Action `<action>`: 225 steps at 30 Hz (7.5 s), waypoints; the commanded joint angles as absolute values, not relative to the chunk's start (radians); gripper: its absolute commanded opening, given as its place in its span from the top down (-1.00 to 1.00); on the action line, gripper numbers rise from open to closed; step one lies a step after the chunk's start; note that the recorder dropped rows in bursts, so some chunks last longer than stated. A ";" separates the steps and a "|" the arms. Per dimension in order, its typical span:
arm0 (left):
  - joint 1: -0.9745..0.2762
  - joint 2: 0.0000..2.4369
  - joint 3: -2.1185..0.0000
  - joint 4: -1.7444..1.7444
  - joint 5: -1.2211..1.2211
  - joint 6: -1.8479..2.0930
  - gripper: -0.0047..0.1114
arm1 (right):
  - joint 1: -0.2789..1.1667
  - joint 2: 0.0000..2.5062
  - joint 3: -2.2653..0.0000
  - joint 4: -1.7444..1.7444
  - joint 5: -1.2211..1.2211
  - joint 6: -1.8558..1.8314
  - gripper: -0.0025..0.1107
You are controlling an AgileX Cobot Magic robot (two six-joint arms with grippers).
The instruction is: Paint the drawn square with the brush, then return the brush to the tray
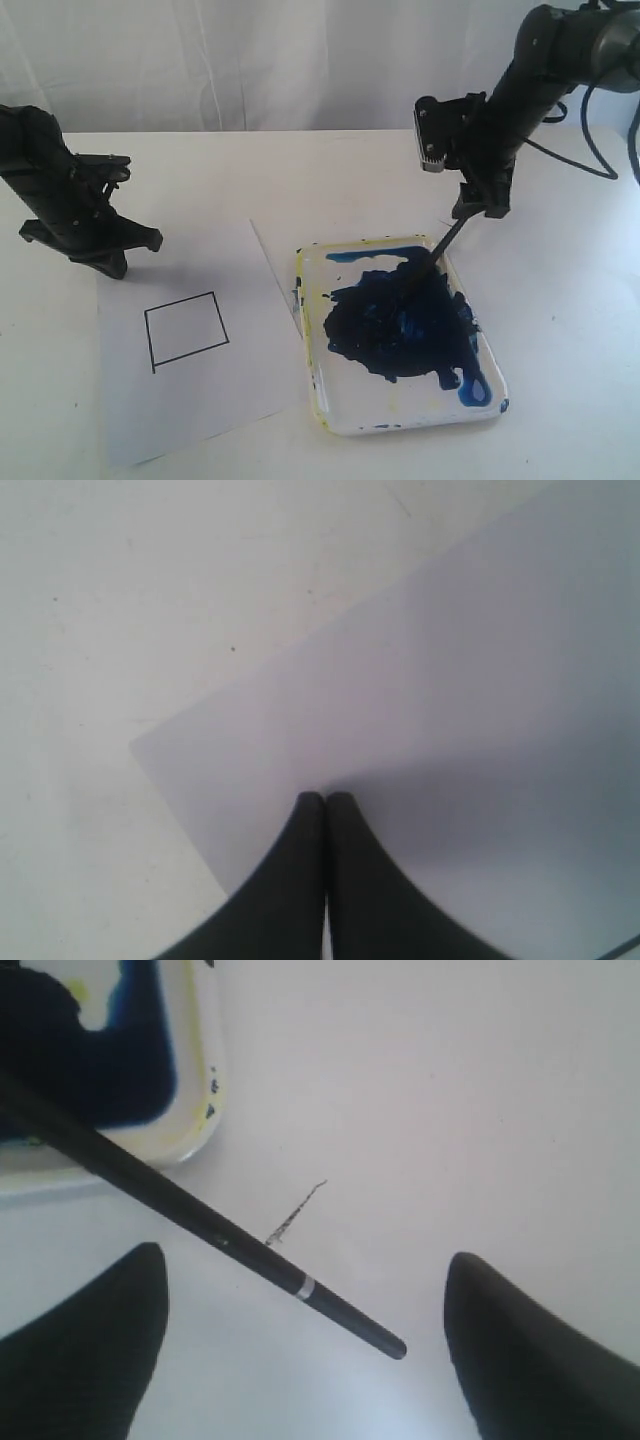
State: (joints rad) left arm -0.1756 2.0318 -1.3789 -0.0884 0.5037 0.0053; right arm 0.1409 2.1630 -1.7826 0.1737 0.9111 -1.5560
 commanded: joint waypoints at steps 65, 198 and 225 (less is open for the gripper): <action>-0.172 2.049 -1.375 -0.091 0.523 0.008 0.92 | 0.186 2.276 -1.731 0.022 0.899 -1.634 0.06; -0.172 2.049 -1.375 -0.089 0.546 0.000 0.92 | 0.667 2.283 -1.962 -0.213 1.083 -1.292 0.96; -0.172 2.049 -1.375 -0.089 0.546 0.000 0.92 | 0.671 2.366 -2.098 -0.213 1.115 -1.292 0.96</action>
State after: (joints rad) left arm -0.1756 2.0325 -1.3805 -0.0863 0.5086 0.0072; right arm 0.6683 2.3672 -2.0913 -0.2181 1.1309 -1.3005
